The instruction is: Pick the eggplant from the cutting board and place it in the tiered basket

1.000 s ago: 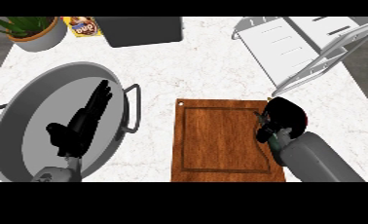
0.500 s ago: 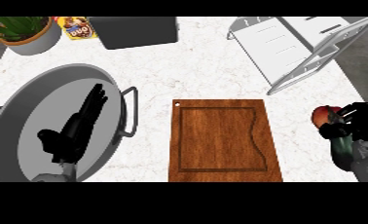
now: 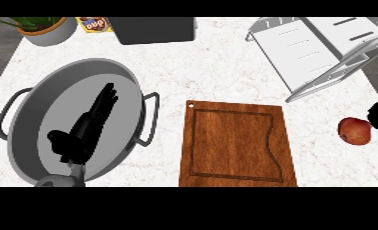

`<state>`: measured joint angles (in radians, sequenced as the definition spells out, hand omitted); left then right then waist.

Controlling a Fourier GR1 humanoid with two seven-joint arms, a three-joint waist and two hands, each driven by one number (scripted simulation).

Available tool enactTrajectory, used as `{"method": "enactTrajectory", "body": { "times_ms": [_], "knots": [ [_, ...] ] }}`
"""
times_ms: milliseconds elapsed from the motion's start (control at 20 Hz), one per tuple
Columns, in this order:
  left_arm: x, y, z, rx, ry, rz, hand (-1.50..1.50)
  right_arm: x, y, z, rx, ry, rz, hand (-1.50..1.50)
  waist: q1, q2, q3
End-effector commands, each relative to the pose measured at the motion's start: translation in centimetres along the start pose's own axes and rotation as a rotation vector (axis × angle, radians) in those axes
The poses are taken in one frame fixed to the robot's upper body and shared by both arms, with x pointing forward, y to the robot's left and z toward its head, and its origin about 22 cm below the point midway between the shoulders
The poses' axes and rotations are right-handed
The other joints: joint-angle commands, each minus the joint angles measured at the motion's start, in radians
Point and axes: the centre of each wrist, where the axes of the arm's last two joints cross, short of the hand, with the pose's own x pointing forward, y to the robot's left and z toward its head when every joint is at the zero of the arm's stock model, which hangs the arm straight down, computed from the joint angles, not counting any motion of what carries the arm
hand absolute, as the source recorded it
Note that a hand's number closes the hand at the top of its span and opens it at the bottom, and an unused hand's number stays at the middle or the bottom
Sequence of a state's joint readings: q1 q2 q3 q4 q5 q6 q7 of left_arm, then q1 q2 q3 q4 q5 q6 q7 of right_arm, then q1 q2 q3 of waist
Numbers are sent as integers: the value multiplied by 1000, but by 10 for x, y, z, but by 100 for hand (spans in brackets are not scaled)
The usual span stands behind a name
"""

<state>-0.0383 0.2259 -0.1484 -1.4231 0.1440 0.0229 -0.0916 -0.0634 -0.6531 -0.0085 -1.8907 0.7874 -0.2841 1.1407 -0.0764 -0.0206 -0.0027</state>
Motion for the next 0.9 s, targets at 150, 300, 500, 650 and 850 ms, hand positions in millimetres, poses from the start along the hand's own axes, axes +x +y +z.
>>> {"method": "enactTrajectory", "body": {
  "times_ms": [150,300,500,650,850],
  "knots": [
    [12,-7,-18,-67,-2,-18,0,49,-58,7,-111,171,-102,150,73,20,0],
    [5,-16,-26,-92,-12,-14,0,75,-73,-27,-136,182,-126,150,89,26,-1],
    [14,-12,-20,-122,-14,-17,0,101,-77,-45,-92,200,-126,150,107,24,0],
    [8,-13,-20,-118,-25,-5,0,116,-80,-80,-106,219,-155,150,114,27,1],
    [16,-18,-42,-113,-29,1,0,127,-51,-105,-40,213,-152,150,105,31,2]
  ]
}}
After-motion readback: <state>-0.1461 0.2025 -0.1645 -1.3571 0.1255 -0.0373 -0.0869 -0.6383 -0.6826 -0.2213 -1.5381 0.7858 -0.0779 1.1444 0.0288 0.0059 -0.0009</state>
